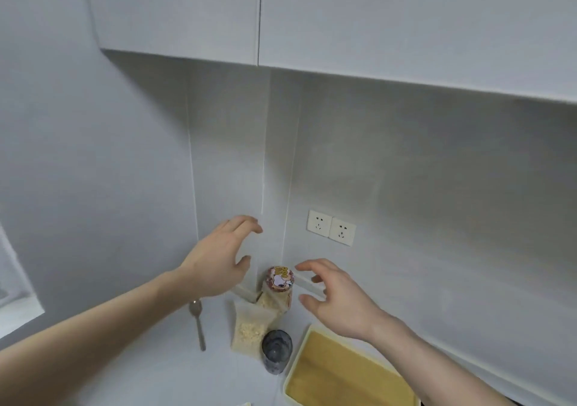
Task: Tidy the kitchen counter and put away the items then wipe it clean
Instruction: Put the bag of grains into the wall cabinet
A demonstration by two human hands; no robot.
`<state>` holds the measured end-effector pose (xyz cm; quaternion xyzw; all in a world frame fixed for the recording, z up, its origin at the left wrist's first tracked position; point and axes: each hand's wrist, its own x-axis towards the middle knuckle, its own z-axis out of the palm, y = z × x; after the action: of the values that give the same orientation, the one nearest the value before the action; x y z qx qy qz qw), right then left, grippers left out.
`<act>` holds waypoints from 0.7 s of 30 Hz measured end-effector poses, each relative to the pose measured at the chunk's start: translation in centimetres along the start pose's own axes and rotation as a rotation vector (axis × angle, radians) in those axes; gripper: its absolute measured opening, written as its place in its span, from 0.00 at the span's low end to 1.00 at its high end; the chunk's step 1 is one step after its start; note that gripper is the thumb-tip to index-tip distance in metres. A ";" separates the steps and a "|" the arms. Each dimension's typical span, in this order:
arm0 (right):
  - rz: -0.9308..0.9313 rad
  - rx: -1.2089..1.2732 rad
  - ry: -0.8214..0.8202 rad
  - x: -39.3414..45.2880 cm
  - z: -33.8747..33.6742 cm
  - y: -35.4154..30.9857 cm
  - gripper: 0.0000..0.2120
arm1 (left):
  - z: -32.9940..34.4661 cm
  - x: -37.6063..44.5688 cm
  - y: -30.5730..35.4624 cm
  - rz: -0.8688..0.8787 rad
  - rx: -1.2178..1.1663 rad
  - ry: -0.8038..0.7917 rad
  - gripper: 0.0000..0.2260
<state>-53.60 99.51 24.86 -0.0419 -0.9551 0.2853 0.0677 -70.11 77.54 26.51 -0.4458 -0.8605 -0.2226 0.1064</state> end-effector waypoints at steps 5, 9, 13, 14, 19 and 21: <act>-0.169 -0.038 0.194 -1.3 -6.9 -6.3 0.23 | -9.1 -0.1 3.9 0.129 0.026 0.208 0.24; -0.296 -0.076 0.358 -3.1 -12.2 -11.4 0.23 | -15.6 0.7 6.4 0.210 0.039 0.355 0.24; -0.396 -0.115 0.492 -4.5 -16.4 -15.7 0.23 | -21.1 2.4 8.2 0.269 0.073 0.476 0.24; -0.411 -0.117 0.517 -4.7 -17.2 -16.7 0.23 | -22.4 3.0 8.8 0.275 0.087 0.497 0.24; -0.452 -0.163 0.607 -5.6 -20.8 -19.4 0.22 | -28.0 6.8 11.7 0.242 0.176 0.568 0.25; -0.454 -0.191 0.651 -6.0 -22.3 -20.0 0.22 | -29.8 8.4 13.0 0.214 0.231 0.576 0.27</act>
<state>-45.12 94.16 53.66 0.0759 -0.8910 0.1452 0.4235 -64.83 75.89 59.66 -0.4373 -0.7628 -0.2280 0.4182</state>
